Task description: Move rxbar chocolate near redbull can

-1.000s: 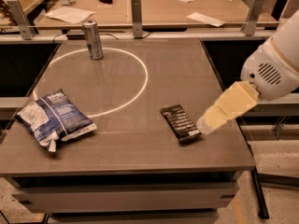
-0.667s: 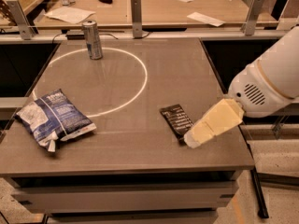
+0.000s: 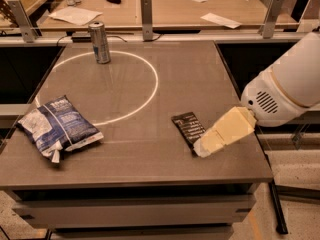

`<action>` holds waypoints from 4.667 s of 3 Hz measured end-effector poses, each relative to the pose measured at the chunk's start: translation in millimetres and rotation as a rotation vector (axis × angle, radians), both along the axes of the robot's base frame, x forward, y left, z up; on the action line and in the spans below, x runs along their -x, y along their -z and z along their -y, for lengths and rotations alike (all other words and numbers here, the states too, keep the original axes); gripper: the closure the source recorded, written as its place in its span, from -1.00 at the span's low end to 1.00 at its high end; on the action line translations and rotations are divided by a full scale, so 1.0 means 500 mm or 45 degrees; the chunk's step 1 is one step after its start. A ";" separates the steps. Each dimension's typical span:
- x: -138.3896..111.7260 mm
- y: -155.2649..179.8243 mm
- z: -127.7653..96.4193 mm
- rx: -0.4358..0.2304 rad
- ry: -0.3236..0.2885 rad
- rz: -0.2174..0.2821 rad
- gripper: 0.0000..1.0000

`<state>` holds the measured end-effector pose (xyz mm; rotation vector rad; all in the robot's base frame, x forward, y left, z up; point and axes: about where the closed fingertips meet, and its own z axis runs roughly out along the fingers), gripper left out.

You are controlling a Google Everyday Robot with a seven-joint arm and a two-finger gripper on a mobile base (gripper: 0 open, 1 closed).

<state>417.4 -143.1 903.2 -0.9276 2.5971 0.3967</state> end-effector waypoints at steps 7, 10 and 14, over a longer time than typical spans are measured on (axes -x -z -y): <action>-0.155 0.117 -0.085 0.218 0.328 -0.271 -1.00; -0.158 0.155 -0.096 0.331 0.290 -0.314 -1.00; -0.155 0.189 -0.101 0.414 0.283 -0.363 -0.02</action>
Offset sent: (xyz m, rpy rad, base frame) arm 0.0463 0.0391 -0.0155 -0.0182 0.0897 -0.3110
